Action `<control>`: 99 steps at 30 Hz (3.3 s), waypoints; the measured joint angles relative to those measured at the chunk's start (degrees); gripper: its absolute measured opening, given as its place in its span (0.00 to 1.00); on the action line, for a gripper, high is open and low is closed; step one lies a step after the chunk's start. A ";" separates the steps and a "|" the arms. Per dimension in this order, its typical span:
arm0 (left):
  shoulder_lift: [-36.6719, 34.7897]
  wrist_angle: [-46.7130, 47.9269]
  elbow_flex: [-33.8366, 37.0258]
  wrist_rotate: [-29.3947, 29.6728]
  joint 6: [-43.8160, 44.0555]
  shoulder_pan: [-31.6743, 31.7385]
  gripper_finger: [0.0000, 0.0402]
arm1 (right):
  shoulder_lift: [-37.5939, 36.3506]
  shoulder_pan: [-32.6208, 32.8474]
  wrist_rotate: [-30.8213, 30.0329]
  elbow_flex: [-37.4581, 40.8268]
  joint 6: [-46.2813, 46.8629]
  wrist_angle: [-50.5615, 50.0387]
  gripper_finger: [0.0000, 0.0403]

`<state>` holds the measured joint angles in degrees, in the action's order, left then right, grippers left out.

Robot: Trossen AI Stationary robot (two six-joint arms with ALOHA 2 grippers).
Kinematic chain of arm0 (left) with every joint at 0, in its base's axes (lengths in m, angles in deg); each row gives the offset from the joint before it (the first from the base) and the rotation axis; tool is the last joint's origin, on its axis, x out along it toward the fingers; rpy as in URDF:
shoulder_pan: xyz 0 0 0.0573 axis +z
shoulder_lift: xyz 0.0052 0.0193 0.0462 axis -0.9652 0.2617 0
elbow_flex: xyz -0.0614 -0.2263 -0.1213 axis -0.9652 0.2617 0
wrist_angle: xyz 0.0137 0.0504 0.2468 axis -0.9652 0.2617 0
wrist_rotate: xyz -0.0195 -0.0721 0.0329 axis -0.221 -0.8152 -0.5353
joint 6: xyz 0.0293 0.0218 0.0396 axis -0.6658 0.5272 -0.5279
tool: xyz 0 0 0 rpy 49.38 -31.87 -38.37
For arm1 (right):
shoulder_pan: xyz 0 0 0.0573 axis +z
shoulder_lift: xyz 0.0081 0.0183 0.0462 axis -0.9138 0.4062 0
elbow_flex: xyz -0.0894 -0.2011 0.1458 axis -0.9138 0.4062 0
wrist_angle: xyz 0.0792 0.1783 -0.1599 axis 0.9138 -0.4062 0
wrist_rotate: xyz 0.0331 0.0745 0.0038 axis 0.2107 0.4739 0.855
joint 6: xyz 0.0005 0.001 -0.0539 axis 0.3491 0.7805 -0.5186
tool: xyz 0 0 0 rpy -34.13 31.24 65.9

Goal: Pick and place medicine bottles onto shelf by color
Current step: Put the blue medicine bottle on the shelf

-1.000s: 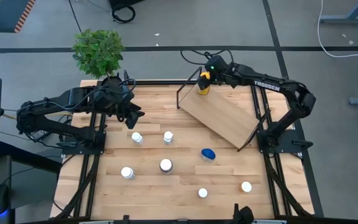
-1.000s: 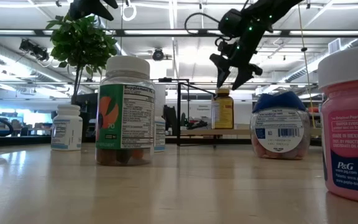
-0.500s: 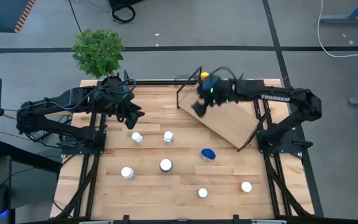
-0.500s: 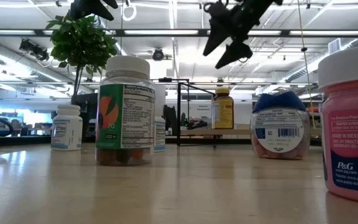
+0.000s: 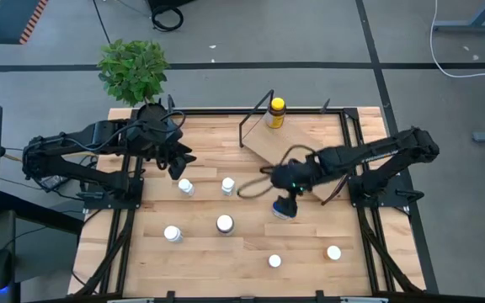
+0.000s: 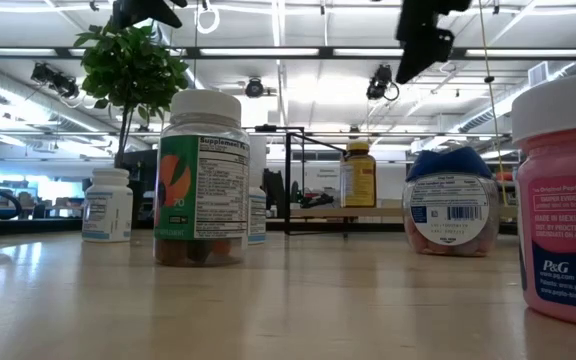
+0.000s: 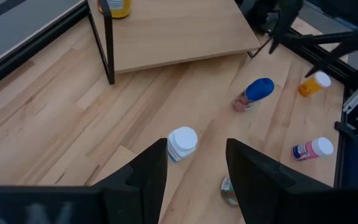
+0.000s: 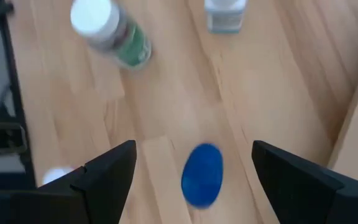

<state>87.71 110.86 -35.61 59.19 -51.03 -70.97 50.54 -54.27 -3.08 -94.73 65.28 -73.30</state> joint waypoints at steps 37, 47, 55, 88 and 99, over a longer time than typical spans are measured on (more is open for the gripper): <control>0.00 3.50 0.02 -0.04 0.21 0.04 0.42 | 16.47 5.86 1.70 3.69 12.49 -4.34 0.68; 0.00 3.51 0.02 -0.04 0.62 0.04 0.42 | 16.34 5.73 1.18 4.46 12.27 0.00 0.56; 0.00 3.51 0.02 -0.04 0.65 0.04 0.42 | 16.34 5.47 -3.01 4.46 13.58 0.62 0.55; 0.00 3.53 0.02 -0.04 0.62 0.04 0.42 | 16.30 -6.87 -13.72 -4.74 14.25 2.09 0.49; 0.00 3.52 0.02 -0.04 0.60 0.04 0.42 | 16.23 -25.36 -10.17 -12.60 3.97 -2.05 0.50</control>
<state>87.71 114.38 -35.59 59.15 -50.42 -70.93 66.77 -79.63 -13.25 -107.33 69.25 -75.35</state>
